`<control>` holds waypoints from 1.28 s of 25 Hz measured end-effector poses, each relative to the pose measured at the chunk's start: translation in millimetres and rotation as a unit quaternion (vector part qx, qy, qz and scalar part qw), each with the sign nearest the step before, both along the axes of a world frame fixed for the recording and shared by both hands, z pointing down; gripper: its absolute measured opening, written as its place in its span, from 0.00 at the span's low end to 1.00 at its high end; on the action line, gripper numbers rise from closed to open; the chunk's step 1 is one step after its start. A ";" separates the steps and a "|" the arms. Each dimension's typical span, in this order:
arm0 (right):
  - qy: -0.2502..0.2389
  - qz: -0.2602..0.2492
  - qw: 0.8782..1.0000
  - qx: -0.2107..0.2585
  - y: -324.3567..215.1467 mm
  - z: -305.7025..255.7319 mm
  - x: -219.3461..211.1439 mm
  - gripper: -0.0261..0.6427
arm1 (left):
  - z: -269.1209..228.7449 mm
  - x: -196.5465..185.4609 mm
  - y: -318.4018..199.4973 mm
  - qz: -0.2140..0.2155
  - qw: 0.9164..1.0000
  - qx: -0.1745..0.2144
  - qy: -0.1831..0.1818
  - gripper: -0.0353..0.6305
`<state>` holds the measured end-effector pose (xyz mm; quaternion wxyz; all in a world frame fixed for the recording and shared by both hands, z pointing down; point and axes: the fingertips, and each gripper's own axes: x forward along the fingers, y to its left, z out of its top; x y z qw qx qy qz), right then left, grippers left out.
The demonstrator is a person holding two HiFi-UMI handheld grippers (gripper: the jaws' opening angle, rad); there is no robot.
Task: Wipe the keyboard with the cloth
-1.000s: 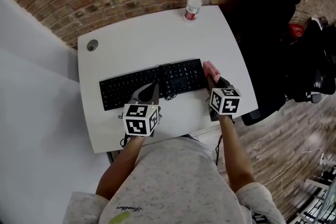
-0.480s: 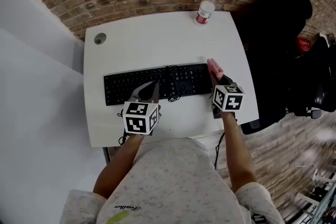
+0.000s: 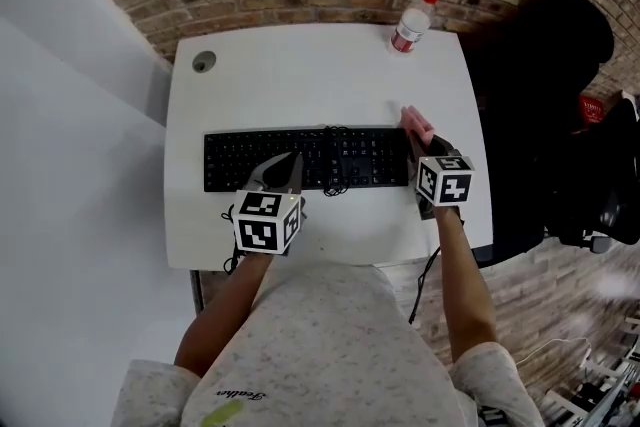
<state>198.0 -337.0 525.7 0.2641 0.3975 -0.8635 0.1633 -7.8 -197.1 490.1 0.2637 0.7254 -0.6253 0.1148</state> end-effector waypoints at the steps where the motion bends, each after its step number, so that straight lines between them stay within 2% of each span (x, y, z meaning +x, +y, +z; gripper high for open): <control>1: 0.006 -0.010 1.000 0.002 -2.4 0.0 -1.2 0.08 | 0.4 -0.8 0.0 -0.003 1.000 0.000 0.000 0.04; 7: 0.054 -0.091 0.994 0.015 -11.5 -2.0 -14.3 0.08 | 3.1 -3.5 0.4 -0.021 1.000 -0.004 0.000 0.04; 12: 0.142 -0.147 0.976 0.073 -31.6 -14.9 -16.4 0.08 | 4.6 -6.1 1.2 -0.036 0.999 -0.006 0.001 0.04; 16: 0.175 -0.190 0.962 0.091 -36.6 -17.4 -19.0 0.08 | 7.2 -9.5 2.8 -0.049 0.999 -0.009 0.003 0.04; 21: 0.172 -0.275 0.943 0.071 -18.0 -6.6 -33.2 0.08 | 8.1 -11.9 4.8 -0.063 0.998 -0.010 0.003 0.04; 26: 0.136 -0.324 0.935 0.049 -5.1 -6.1 -52.8 0.08 | 10.2 -17.5 9.3 -0.079 0.997 -0.012 0.004 0.04; 32: 0.123 -0.363 0.923 0.019 7.7 -2.1 -76.3 0.08 | 12.9 -23.9 16.0 -0.092 0.996 -0.016 0.005 0.04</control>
